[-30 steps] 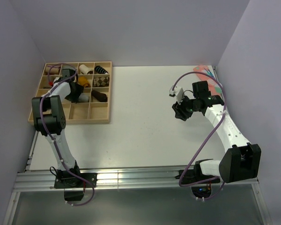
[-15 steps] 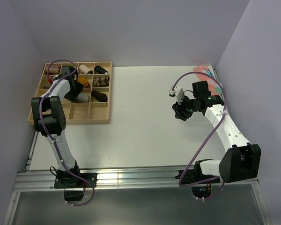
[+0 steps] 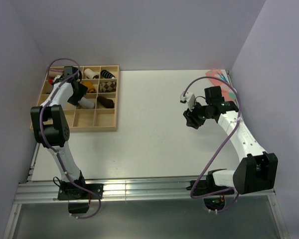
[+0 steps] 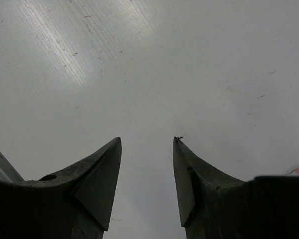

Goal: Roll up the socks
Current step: Place the sock in the storage box, then reset both arms

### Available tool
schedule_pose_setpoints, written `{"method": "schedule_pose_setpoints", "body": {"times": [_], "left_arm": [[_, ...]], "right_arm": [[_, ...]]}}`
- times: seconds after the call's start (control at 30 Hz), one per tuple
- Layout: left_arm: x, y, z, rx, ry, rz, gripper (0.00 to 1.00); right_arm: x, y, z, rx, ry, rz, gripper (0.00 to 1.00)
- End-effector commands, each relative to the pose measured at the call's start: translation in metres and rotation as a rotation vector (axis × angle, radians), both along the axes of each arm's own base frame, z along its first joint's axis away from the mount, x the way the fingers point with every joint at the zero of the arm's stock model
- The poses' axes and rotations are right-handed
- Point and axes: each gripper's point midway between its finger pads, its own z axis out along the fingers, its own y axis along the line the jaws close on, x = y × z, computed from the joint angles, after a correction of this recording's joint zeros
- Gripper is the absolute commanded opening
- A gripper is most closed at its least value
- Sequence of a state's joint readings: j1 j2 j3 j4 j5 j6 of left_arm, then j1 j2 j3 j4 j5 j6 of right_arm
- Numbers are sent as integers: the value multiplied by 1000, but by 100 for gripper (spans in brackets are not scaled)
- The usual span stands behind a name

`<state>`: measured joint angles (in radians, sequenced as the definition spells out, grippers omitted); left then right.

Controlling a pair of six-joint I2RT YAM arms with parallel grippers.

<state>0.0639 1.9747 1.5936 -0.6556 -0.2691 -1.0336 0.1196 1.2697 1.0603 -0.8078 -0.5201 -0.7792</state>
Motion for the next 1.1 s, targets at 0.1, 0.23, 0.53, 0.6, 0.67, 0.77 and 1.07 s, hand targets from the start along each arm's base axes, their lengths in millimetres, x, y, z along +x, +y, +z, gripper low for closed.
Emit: {"method": "schedule_pose_setpoints", "body": {"times": [0.1, 0.23, 0.53, 0.6, 0.67, 0.77, 1.07], "left_arm": [[-9, 9, 81, 91, -136, 4, 72], [-22, -13, 122, 172, -209, -55, 77], [-86, -135, 226, 183, -597, -410, 92], [-98, -160, 239, 163, -671, -485, 98], [-119, -196, 236, 144, -695, -593, 100], [-142, -242, 230, 161, -717, -706, 99], [-178, -308, 222, 130, -811, -889, 100]], "right_arm": [[6, 4, 29, 40, -54, -4, 54], [6, 9, 44, 88, -63, -13, 55], [15, 7, 86, 221, -104, -161, 71], [19, 4, 89, 228, -114, -204, 73], [24, 2, 92, 248, -123, -239, 78], [30, -6, 95, 286, -144, -293, 79], [30, -24, 118, 307, -254, -390, 100]]}}
